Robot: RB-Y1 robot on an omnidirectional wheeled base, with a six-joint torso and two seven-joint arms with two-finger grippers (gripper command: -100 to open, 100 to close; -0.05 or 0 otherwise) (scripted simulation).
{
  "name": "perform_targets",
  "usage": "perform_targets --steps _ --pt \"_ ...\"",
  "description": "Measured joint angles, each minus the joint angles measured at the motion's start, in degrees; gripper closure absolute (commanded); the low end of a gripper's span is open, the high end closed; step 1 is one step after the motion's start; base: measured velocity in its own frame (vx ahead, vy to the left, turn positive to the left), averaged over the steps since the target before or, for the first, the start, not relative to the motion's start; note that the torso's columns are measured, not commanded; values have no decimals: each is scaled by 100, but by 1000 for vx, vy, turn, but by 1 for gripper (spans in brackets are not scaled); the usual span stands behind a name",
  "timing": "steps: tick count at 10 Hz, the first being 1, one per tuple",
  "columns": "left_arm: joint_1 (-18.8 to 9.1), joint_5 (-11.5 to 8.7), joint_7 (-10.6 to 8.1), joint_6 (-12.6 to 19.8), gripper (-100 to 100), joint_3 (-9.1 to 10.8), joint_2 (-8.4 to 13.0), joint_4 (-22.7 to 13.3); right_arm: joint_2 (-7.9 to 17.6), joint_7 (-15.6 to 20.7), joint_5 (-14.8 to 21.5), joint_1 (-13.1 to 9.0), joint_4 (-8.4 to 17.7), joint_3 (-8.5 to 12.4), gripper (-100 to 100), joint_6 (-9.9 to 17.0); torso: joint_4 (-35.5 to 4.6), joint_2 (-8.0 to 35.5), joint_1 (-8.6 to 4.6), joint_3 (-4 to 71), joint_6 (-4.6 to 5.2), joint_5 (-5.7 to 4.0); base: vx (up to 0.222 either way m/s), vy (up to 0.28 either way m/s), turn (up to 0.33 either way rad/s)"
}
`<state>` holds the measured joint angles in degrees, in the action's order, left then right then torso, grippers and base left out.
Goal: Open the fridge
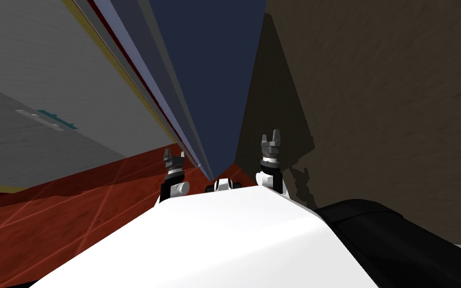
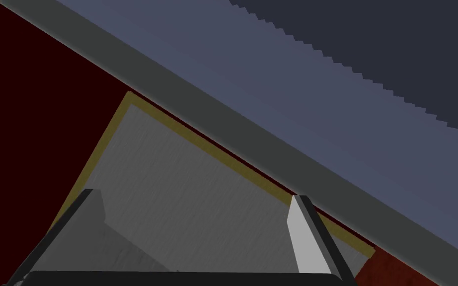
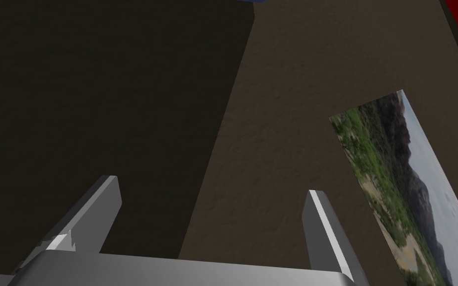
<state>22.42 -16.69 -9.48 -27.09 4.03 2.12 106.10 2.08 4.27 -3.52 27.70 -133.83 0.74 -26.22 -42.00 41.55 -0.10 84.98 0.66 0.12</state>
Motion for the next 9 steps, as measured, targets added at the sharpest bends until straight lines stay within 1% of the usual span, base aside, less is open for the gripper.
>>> perform_targets --steps 1,3,4,5,8,9 --pt "-4 -9 -4 -16 -100 7 -104 -13 0 0 0 0 0 0 0 0 7 -16 -18 10 8 -3 30 -13 17" --pt "6 -23 8 3 -100 10 -393 19 0 0 0 0 0 0 0 0 13 -32 -39 20 21 -6 7 1 39" --pt "18 -25 13 -8 -100 21 -406 36 0 0 0 0 -1 0 0 0 6 -18 -21 12 -3 -7 5 13 49" --pt "68 -41 18 53 -100 35 -414 117 0 0 0 0 -1 0 0 0 -13 -8 8 8 -28 -13 40 4 31" --pt "217 -82 36 292 -100 52 -447 330 0 0 0 0 0 0 0 0 -42 -44 48 35 -25 -30 23 4 21" --pt "234 -82 39 303 100 49 -451 341 0 0 0 0 0 0 0 0 -22 -31 41 26 -33 -17 -24 -7 -47"
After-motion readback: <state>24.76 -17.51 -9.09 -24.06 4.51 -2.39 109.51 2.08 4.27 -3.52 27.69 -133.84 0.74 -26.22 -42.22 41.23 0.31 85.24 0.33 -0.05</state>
